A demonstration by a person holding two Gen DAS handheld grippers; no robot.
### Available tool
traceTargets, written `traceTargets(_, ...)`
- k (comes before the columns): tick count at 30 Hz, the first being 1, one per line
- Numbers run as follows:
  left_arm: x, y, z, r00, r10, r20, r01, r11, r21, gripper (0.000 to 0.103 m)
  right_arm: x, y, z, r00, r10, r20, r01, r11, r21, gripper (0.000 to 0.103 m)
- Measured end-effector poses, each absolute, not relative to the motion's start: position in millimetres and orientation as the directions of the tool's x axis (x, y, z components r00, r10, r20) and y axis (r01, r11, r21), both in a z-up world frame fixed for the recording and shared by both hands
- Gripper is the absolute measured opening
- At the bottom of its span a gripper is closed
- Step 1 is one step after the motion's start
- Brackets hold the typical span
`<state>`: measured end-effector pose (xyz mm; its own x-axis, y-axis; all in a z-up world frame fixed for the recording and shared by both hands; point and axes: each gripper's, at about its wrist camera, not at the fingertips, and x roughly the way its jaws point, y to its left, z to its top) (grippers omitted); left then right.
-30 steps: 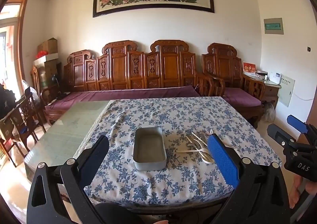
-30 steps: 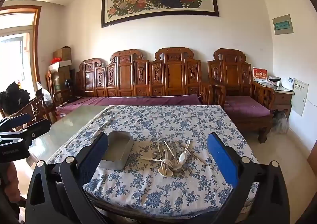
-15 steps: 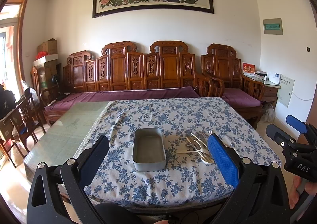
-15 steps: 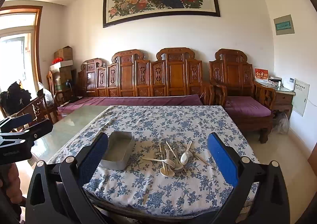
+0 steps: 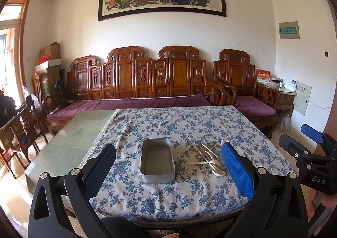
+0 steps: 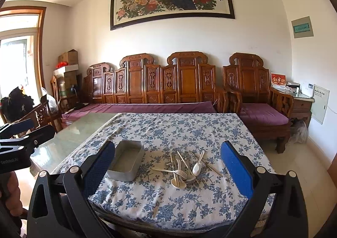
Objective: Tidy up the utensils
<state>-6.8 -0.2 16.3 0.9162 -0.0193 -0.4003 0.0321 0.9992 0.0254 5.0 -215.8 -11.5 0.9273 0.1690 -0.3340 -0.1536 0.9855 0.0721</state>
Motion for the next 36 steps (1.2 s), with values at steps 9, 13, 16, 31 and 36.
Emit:
traceTargets(9, -7.2, -0.4, 16.0, 0.917, -0.018, -0.399, 0.031, 0.999, 0.026, 0.097, 4.6, -215.4, -11.4, 0.927, 0.169, -0.334, -0.154, 0.985, 0.072, 0.101)
traceTargets(13, -7.8, 0.1, 16.7, 0.917, -0.018, -0.398, 0.030, 0.999, 0.024, 0.097, 4.5, -215.7, -11.1, 0.928, 0.169, -0.332, -0.153, 0.986, 0.073, 0.101)
traceTargets(16, -7.0, -0.1, 16.4, 0.917, -0.017, -0.399, 0.030, 0.999, 0.025, 0.097, 2.3, -217.0, -7.6, 0.928, 0.170, -0.330, -0.155, 0.985, 0.073, 0.101)
traceTargets(31, -7.1, 0.8, 18.8, 0.918, -0.014, -0.397, 0.028, 0.999, 0.028, 0.097, 1.9, -216.4, -6.3, 0.928, 0.170, -0.331, -0.154, 0.985, 0.075, 0.101)
traceTargets(36, -7.3, 1.4, 19.7, 0.918, -0.016, -0.396, 0.029, 0.999, 0.028, 0.097, 2.1, -216.3, -5.5, 0.928, 0.171, -0.331, -0.155, 0.985, 0.075, 0.101)
